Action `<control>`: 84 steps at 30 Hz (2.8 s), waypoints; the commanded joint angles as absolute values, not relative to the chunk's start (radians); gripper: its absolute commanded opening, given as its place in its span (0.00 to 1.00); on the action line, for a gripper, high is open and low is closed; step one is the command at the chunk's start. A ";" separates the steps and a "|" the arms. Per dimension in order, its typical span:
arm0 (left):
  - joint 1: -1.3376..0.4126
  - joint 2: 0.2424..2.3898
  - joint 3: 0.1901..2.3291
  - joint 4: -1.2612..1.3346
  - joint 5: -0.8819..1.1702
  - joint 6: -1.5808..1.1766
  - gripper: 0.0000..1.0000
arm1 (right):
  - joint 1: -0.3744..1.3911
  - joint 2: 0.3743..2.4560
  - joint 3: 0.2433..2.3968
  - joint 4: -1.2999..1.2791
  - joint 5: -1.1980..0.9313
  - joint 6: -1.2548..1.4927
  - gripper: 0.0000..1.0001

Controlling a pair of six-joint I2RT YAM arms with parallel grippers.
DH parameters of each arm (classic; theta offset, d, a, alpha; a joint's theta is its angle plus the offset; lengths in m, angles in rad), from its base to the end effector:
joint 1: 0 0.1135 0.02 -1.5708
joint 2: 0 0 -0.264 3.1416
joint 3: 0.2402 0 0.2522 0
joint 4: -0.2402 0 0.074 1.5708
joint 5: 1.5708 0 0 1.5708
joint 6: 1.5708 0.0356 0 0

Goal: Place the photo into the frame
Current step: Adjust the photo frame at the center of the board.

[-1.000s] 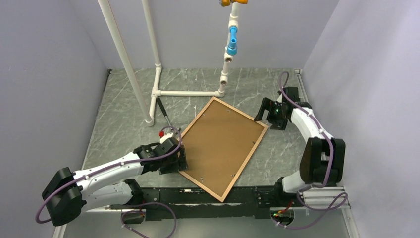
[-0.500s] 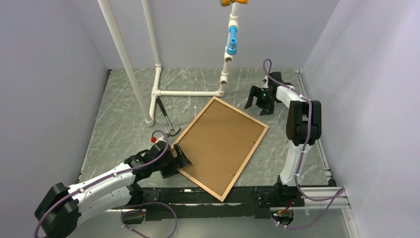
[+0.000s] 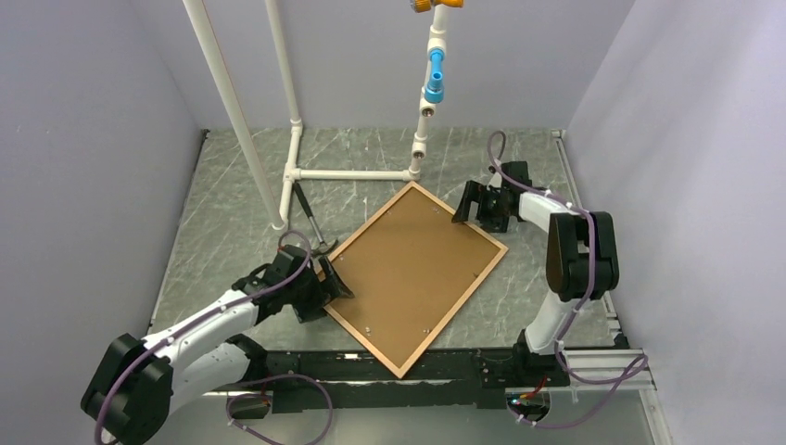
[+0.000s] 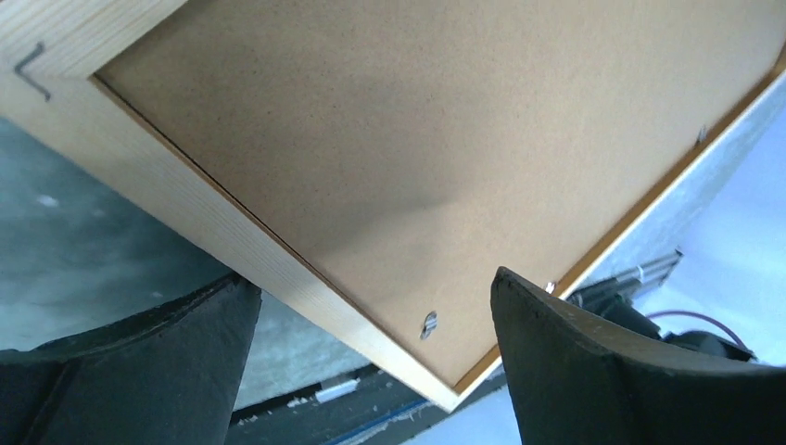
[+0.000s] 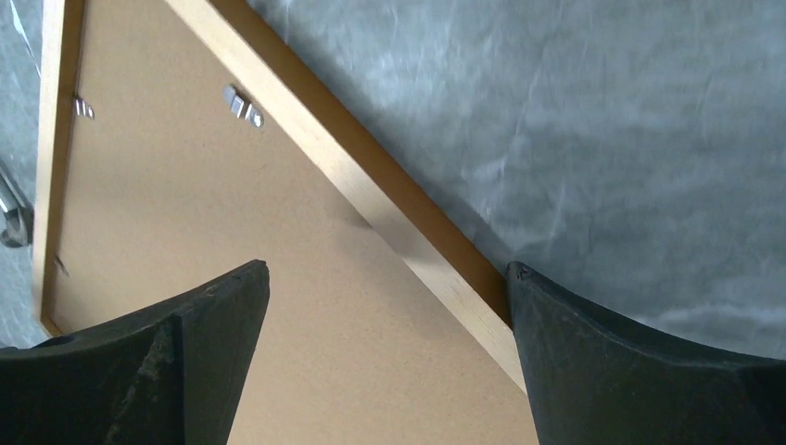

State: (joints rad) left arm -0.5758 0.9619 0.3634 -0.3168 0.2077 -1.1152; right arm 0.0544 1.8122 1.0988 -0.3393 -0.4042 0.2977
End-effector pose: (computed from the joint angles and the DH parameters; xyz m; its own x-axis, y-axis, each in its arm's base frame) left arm 0.1399 -0.0996 0.1553 -0.8657 -0.4856 -0.1214 -0.3163 0.7186 -0.6193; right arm 0.3592 0.0336 0.1622 -0.9010 0.2210 -0.3732 0.0207 0.8814 0.4719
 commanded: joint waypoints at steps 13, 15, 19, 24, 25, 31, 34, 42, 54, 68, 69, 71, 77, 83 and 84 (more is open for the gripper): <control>-0.535 1.288 0.672 -0.237 0.269 -0.835 0.92 | 0.073 1.352 0.657 -0.414 -0.472 0.499 1.00; -0.562 1.345 0.730 -0.256 0.253 -0.820 0.92 | 0.069 1.303 0.632 -0.430 -0.452 0.512 1.00; -0.609 1.458 0.850 -0.275 0.232 -0.805 0.92 | 0.060 1.186 0.587 -0.466 -0.391 0.534 1.00; -0.634 1.606 0.985 -0.316 0.210 -0.790 0.91 | 0.053 1.072 0.550 -0.506 -0.358 0.568 1.00; -0.635 1.627 1.008 -0.322 0.207 -0.786 0.91 | 0.052 1.054 0.540 -0.508 -0.363 0.579 1.00; -0.636 1.760 1.183 -0.398 0.178 -0.736 0.91 | 0.053 0.969 0.461 -0.498 -0.410 0.625 1.00; -0.635 1.820 1.265 -0.427 0.173 -0.712 0.91 | 0.052 0.955 0.439 -0.496 -0.431 0.629 1.00; -0.635 1.810 1.293 -0.506 0.093 -0.695 0.94 | 0.052 0.953 0.471 -0.517 -0.399 0.616 1.00; -0.636 1.513 1.053 -0.541 0.005 -0.720 0.99 | 0.046 1.085 0.591 -0.495 -0.272 0.558 1.00; -0.638 1.513 1.038 -0.738 -0.160 -0.690 0.99 | 0.046 1.086 0.553 -0.479 -0.346 0.557 1.00; -0.638 1.501 1.018 -0.736 -0.160 -0.702 0.99 | 0.047 1.079 0.543 -0.478 -0.353 0.557 1.00; -0.637 1.459 0.960 -0.715 -0.148 -0.724 0.99 | 0.047 1.073 0.523 -0.478 -0.353 0.555 1.00; -0.637 1.279 0.804 -0.720 -0.150 -0.792 0.99 | 0.046 1.058 0.500 -0.474 -0.362 0.561 1.00; -0.615 1.233 0.765 -0.763 -0.169 -0.825 0.99 | 0.047 1.088 0.521 -0.460 -0.324 0.558 1.00; -0.600 1.240 0.751 -0.742 -0.147 -0.821 0.99 | 0.047 1.099 0.524 -0.455 -0.325 0.559 1.00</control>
